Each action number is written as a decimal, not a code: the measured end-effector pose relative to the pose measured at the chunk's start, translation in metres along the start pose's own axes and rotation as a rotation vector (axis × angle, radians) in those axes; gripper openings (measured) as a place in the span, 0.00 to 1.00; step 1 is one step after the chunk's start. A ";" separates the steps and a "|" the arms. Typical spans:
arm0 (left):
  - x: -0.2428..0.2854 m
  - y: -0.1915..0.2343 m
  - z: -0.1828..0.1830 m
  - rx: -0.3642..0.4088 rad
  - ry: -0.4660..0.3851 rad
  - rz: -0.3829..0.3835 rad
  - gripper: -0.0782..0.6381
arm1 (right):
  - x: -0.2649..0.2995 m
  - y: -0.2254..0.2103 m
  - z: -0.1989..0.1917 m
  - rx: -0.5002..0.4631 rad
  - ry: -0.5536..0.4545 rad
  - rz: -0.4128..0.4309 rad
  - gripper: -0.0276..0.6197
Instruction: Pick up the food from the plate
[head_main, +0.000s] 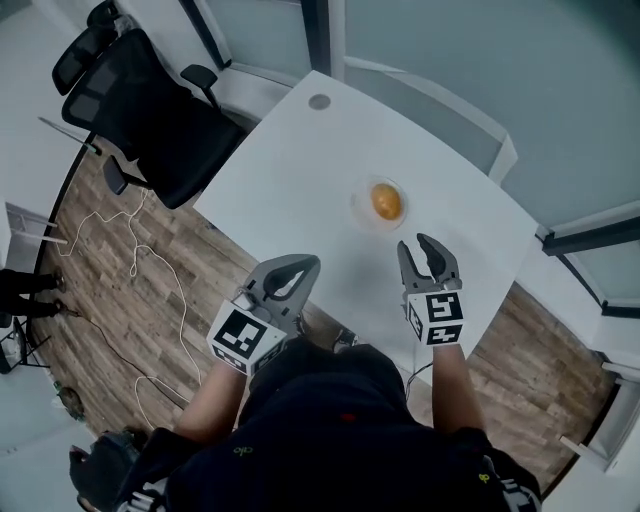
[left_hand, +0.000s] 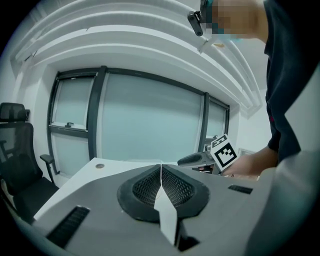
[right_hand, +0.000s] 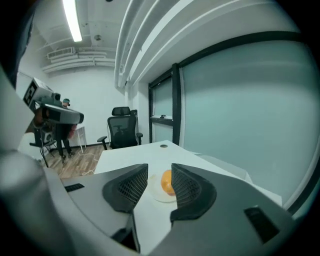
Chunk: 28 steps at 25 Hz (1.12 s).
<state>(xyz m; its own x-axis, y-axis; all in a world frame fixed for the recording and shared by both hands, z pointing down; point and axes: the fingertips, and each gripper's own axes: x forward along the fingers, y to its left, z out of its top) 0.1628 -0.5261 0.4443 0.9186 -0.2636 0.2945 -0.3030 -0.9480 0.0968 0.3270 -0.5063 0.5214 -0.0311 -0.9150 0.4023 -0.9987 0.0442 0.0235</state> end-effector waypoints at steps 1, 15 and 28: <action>0.003 0.005 -0.001 -0.004 0.005 -0.008 0.14 | 0.011 -0.003 -0.003 -0.028 0.020 -0.014 0.26; 0.006 0.082 -0.041 -0.078 0.079 -0.080 0.14 | 0.169 -0.028 -0.094 -0.008 0.355 -0.056 0.59; -0.017 0.130 -0.039 -0.113 0.075 -0.037 0.14 | 0.195 -0.030 -0.083 -0.066 0.346 -0.166 0.59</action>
<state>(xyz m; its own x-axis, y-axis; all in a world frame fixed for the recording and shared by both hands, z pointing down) 0.0974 -0.6382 0.4894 0.9094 -0.2105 0.3588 -0.2997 -0.9297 0.2143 0.3541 -0.6532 0.6750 0.1570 -0.7227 0.6731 -0.9841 -0.0571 0.1683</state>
